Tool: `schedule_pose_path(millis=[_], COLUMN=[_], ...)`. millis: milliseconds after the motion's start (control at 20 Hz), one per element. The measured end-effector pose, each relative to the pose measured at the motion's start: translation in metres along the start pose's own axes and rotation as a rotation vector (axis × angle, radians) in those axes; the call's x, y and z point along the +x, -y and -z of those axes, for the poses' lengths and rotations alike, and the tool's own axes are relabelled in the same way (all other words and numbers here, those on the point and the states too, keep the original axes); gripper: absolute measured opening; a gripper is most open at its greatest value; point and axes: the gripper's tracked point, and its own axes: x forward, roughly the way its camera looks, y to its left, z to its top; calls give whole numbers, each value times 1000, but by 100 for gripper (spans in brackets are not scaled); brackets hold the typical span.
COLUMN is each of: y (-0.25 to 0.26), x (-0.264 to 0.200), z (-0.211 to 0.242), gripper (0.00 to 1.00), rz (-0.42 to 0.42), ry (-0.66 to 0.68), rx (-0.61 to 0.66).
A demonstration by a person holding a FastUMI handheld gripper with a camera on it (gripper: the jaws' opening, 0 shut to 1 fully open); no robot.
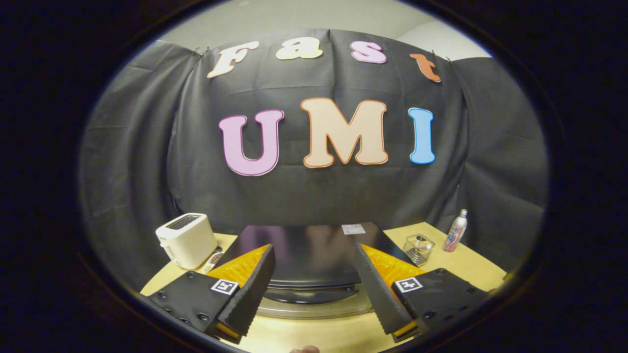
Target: Open the toaster oven, put the food inside, and close the toaster oven door.
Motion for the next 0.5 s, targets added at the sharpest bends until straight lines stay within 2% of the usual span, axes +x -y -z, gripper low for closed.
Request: schedule_pose_path(millis=[500], y=[-5], x=[15], z=[63], gripper=[100], rz=[-11], ry=[-133], rx=[11])
